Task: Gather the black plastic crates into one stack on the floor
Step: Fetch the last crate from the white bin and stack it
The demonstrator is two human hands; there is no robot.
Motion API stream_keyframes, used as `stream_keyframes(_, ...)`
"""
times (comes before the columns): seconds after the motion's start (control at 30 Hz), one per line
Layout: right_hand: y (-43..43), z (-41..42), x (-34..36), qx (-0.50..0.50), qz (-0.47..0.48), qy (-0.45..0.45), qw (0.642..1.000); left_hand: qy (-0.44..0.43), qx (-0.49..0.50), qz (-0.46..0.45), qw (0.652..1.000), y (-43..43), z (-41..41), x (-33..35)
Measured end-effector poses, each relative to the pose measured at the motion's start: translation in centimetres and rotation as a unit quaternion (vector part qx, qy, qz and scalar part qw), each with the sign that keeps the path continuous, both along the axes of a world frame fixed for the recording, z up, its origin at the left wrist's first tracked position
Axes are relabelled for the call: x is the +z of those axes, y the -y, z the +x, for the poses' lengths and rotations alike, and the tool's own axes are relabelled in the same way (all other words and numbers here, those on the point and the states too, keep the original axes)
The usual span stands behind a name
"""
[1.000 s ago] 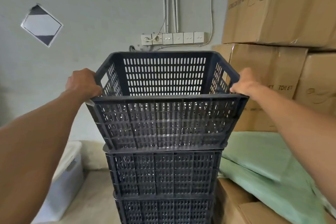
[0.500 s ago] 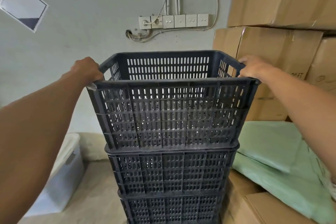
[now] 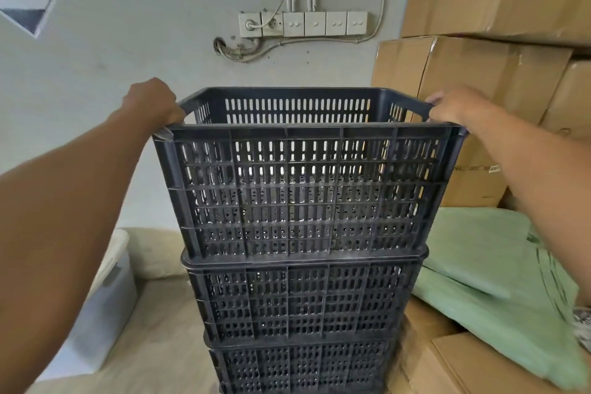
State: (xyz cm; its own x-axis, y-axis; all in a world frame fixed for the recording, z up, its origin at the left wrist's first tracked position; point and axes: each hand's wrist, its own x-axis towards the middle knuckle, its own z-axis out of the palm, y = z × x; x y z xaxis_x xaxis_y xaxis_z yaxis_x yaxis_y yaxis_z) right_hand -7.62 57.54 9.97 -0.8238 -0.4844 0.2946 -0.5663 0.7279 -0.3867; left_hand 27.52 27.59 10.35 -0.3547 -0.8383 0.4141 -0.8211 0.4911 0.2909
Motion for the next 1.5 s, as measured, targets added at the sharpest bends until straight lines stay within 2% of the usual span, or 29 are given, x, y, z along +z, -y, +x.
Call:
stream_keyframes(0.07,-0.1,0.2,-0.2,-0.023,-0.078,-0.022,0.996,-0.089,-0.035,-0.03,0.995,-0.8,0.2,-0.1)
stream_keyframes(0.1,-0.2,0.4,-0.3,-0.031,-0.114,-0.039,0.992,-0.097,-0.066,-0.04,0.992,-1.5,0.3,-0.1)
stream_keyframes(0.2,-0.2,1.1,-0.3,-0.011,-0.12,-0.058,0.991,-0.011,-0.113,-0.005,0.994,-2.9,0.4,0.3)
stream_keyframes(0.3,-0.6,1.5,-0.1,0.038,-0.098,-0.063,0.992,0.052,-0.141,0.156,0.976,-3.8,-0.4,0.9)
stream_keyframes(0.33,-0.7,1.7,0.0,0.054,-0.096,-0.074,0.991,0.072,-0.154,0.176,0.97,-4.0,-0.9,0.7)
stream_keyframes(0.37,-0.7,1.9,-0.1,0.08,-0.098,-0.081,0.989,0.082,-0.161,0.16,0.97,-4.1,-1.3,0.3)
stream_keyframes(0.47,-0.5,2.9,-0.7,0.195,-0.098,-0.056,0.974,0.011,-0.12,0.043,0.992,-3.6,-1.5,-0.7)
stream_keyframes(0.53,-0.5,3.4,-0.8,0.226,-0.048,-0.019,0.973,0.024,-0.098,0.046,0.994,-3.3,-1.3,-0.9)
stream_keyframes(0.63,-0.7,3.6,-0.9,0.207,-0.033,-0.023,0.977,0.067,-0.1,0.099,0.988,-3.8,-1.5,-0.6)
stream_keyframes(0.8,-0.9,3.5,-1.1,0.156,-0.039,-0.122,0.979,0.125,-0.152,0.176,0.965,-4.6,-1.8,-0.1)
stream_keyframes(0.87,-0.9,3.3,-0.7,0.148,-0.006,-0.097,0.984,0.145,-0.177,0.185,0.956,-5.2,-1.8,0.1)
stream_keyframes(0.97,-0.7,2.9,-0.4,0.139,0.047,-0.007,0.989,0.158,-0.174,0.203,0.95,-5.3,-1.9,0.2)
stream_keyframes(1.1,-0.2,2.7,-0.2,0.156,0.087,0.043,0.983,0.11,-0.141,0.136,0.974,-4.3,-1.8,-0.4)
stream_keyframes(1.23,-0.1,3.1,0.1,0.167,0.09,0.083,0.978,0.111,-0.122,0.148,0.975,-4.2,-1.4,-0.6)
stream_keyframes(1.33,-0.2,3.2,0.1,0.174,0.086,0.09,0.977,0.104,-0.107,0.146,0.978,-4.0,-1.4,-0.6)
stream_keyframes(1.5,-0.6,3.7,0.2,0.159,0.106,0.045,0.981,0.085,-0.1,0.128,0.983,-4.3,-1.3,-0.7)
